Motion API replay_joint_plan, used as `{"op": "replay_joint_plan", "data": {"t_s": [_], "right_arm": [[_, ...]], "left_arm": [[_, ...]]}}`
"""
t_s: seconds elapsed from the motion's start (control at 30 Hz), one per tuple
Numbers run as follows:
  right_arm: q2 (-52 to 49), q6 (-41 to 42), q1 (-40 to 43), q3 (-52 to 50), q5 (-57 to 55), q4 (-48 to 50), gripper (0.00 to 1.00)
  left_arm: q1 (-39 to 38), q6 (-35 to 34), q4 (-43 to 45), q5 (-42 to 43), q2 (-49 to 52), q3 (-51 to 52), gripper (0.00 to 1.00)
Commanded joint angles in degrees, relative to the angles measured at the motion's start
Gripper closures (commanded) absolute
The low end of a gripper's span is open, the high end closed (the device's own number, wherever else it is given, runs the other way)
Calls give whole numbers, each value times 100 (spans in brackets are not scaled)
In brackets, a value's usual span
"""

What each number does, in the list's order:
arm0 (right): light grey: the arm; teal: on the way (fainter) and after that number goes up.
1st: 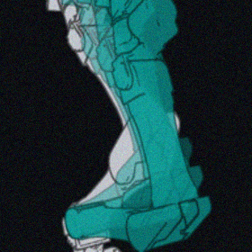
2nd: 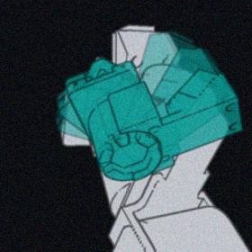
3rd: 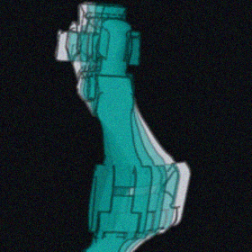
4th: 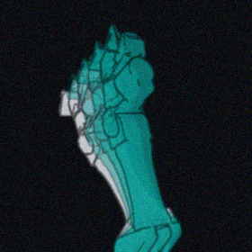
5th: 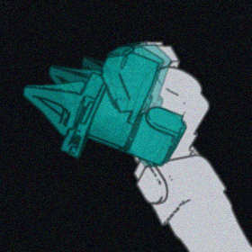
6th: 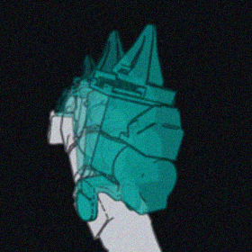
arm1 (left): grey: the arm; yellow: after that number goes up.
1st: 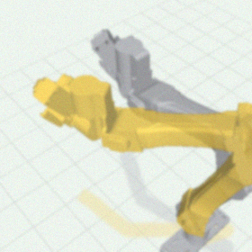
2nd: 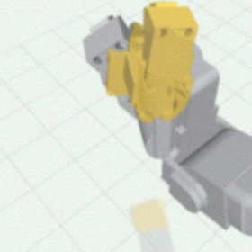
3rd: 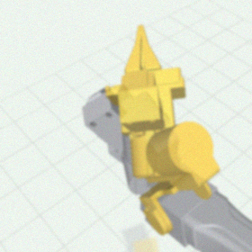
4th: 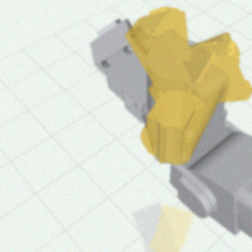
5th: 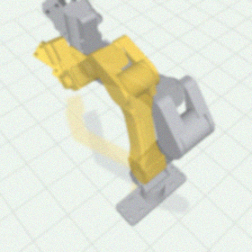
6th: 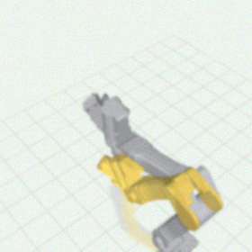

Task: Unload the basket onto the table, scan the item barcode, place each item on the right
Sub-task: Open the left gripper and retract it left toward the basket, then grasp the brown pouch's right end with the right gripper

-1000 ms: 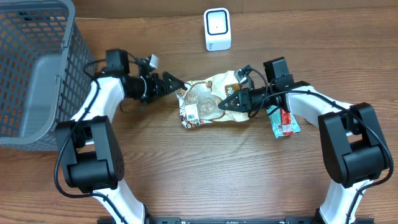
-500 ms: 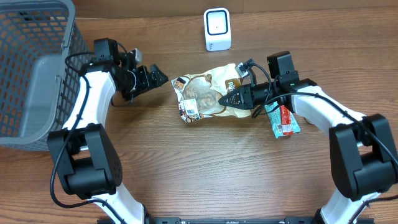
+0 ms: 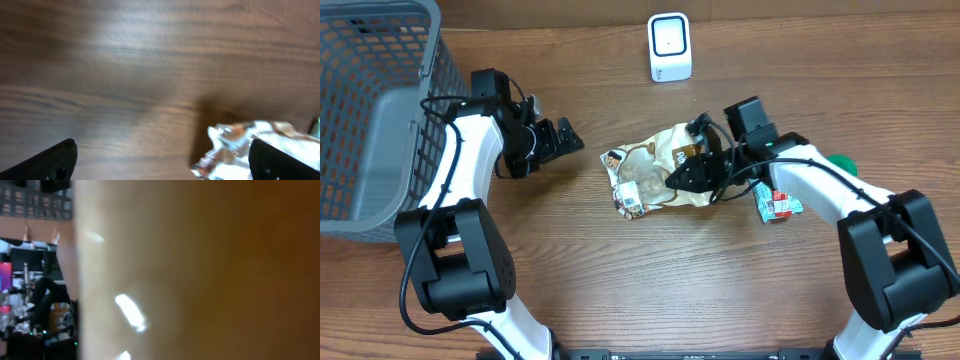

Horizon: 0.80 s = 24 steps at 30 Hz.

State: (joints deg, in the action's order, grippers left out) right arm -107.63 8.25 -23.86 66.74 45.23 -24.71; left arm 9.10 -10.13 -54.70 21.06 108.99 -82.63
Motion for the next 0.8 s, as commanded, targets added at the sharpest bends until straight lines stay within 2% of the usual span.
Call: {"op": "replay_joint_plan", "data": {"t_s": [0.0, 0.07, 0.23, 0.77], "right_arm": [[177, 131, -96, 83, -503, 28, 69], [177, 133, -131, 83, -730, -9, 63], [177, 133, -160, 83, -852, -31, 60], [177, 136, -160, 83, -765, -26, 66]], "left_arm": [[-17, 295, -164, 321, -153, -109, 0], [-15, 356, -249, 319, -153, -105, 0], [-17, 380, -393, 323, -153, -66, 0], [-17, 420, -356, 319, -149, 11, 0]]}}
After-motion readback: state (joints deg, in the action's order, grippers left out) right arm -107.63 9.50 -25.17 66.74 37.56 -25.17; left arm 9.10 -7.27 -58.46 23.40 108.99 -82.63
